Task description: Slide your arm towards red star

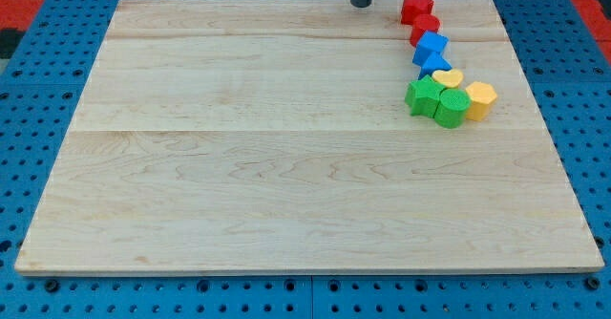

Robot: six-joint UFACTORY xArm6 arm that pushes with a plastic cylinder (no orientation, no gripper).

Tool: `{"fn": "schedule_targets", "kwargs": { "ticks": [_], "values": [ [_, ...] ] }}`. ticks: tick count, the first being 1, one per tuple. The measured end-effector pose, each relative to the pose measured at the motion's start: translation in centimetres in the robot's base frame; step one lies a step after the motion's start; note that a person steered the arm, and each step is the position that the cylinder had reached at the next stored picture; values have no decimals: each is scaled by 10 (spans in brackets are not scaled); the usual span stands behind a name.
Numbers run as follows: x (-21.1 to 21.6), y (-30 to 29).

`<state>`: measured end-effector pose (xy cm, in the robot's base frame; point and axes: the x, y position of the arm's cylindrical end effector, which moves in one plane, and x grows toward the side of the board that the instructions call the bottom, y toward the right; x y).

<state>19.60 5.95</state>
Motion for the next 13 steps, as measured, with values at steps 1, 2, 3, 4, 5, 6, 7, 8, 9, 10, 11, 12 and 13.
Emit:
{"fn": "schedule_targets", "kwargs": {
  "ticks": [1,2,3,4,5,6,7,8,9,10,11,12,13],
  "values": [
    [73,-55],
    [165,-64],
    [263,-60],
    [306,25],
    [309,148],
    [308,258],
    [301,286],
    [237,284],
    [123,275],
    [-5,252],
    [-5,252],
    [-4,209],
    [-5,139]
  ]
}}
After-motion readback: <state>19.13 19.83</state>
